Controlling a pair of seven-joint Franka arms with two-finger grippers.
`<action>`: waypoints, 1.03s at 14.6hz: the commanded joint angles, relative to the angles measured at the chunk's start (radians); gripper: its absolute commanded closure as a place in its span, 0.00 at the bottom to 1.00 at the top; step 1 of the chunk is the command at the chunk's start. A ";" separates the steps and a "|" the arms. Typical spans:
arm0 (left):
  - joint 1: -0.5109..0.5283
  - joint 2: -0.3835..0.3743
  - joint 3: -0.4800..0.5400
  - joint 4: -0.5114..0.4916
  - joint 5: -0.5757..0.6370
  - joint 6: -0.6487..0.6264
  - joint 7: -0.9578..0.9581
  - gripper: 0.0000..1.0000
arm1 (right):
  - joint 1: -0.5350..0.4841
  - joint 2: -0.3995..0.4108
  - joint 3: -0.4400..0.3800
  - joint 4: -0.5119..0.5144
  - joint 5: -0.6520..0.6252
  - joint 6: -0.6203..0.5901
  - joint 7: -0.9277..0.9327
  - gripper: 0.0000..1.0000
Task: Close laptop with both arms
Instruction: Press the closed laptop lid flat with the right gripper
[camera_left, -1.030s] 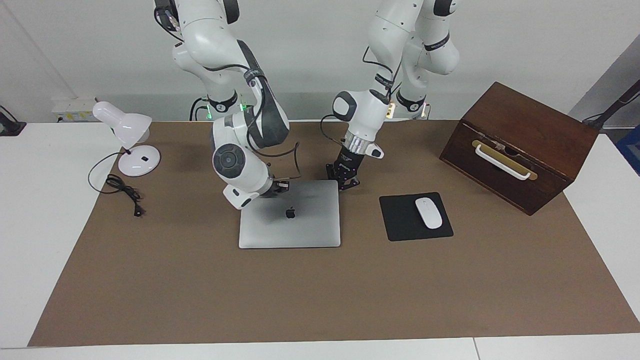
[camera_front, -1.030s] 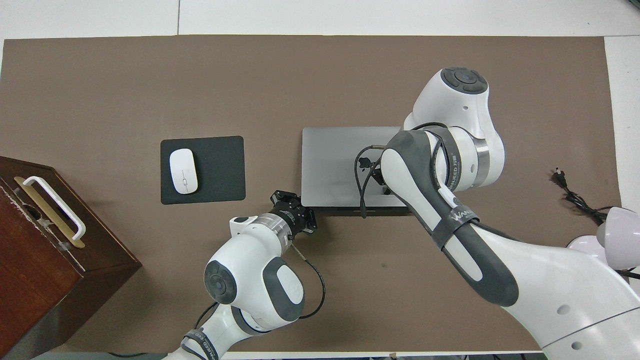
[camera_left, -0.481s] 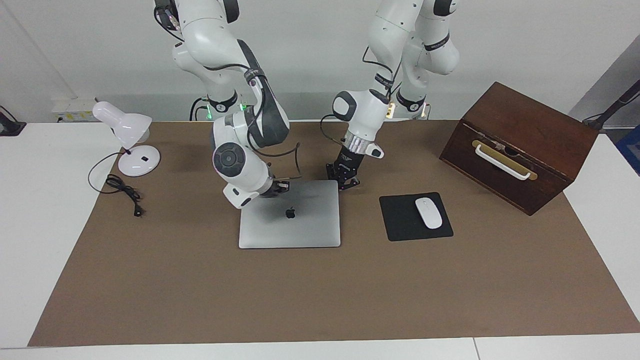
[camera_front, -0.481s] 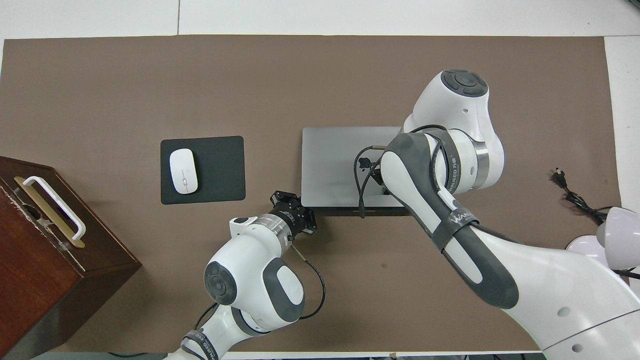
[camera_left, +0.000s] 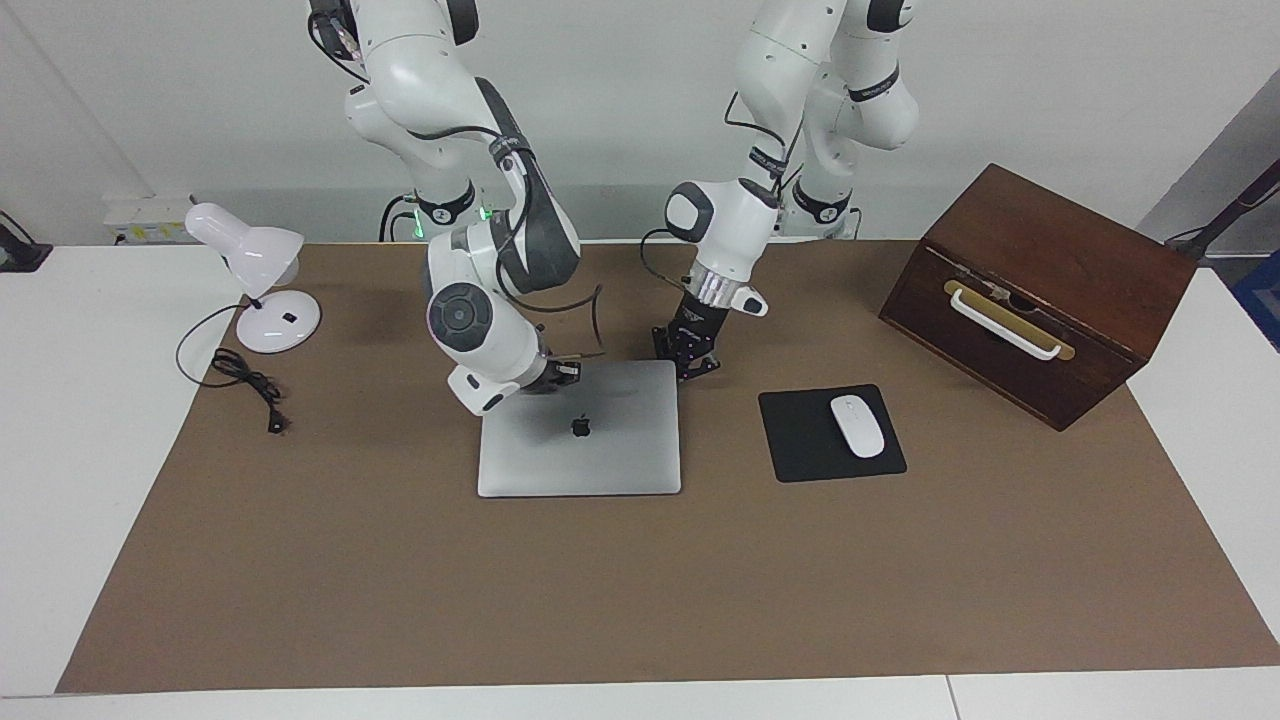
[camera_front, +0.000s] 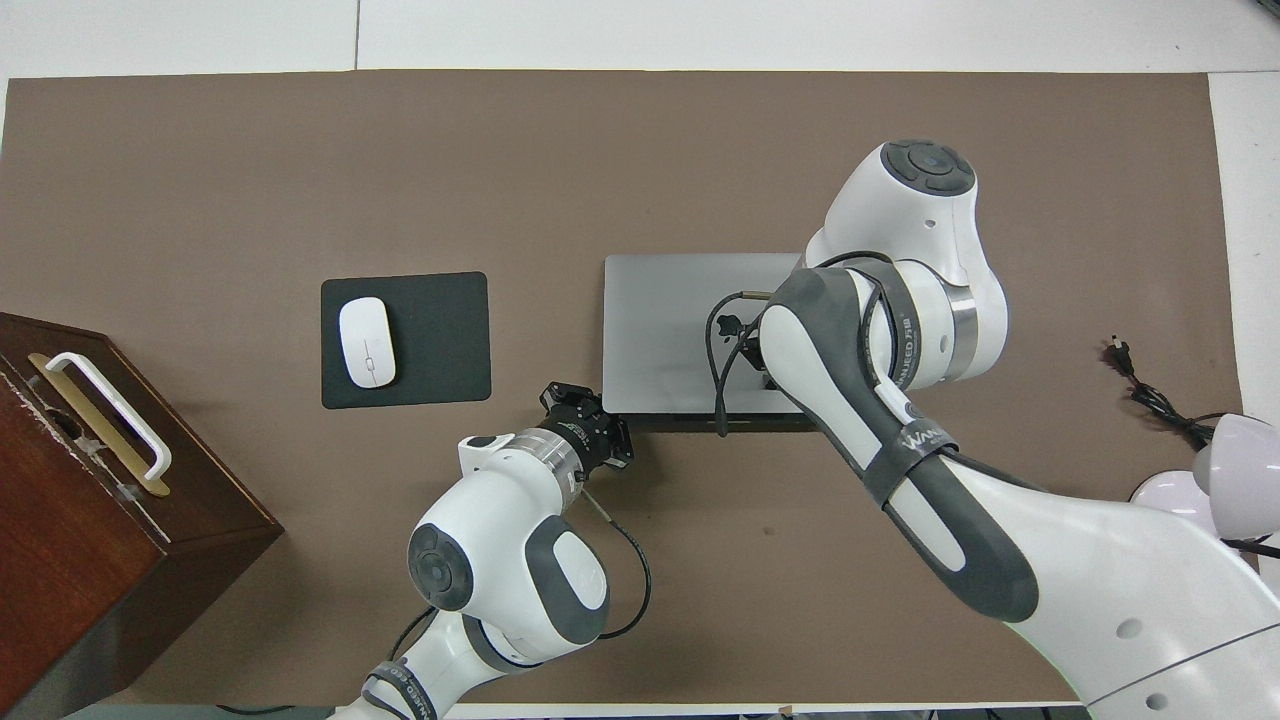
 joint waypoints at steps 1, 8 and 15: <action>-0.016 0.029 0.005 -0.080 -0.027 -0.013 0.019 1.00 | 0.000 -0.025 0.003 -0.013 0.023 0.007 0.020 1.00; -0.014 0.029 0.007 -0.080 -0.027 -0.013 0.019 1.00 | 0.000 -0.034 0.002 0.009 0.023 -0.027 0.020 1.00; -0.008 0.029 0.007 -0.069 -0.030 -0.014 0.018 1.00 | 0.000 -0.037 -0.006 0.013 0.023 -0.028 0.020 1.00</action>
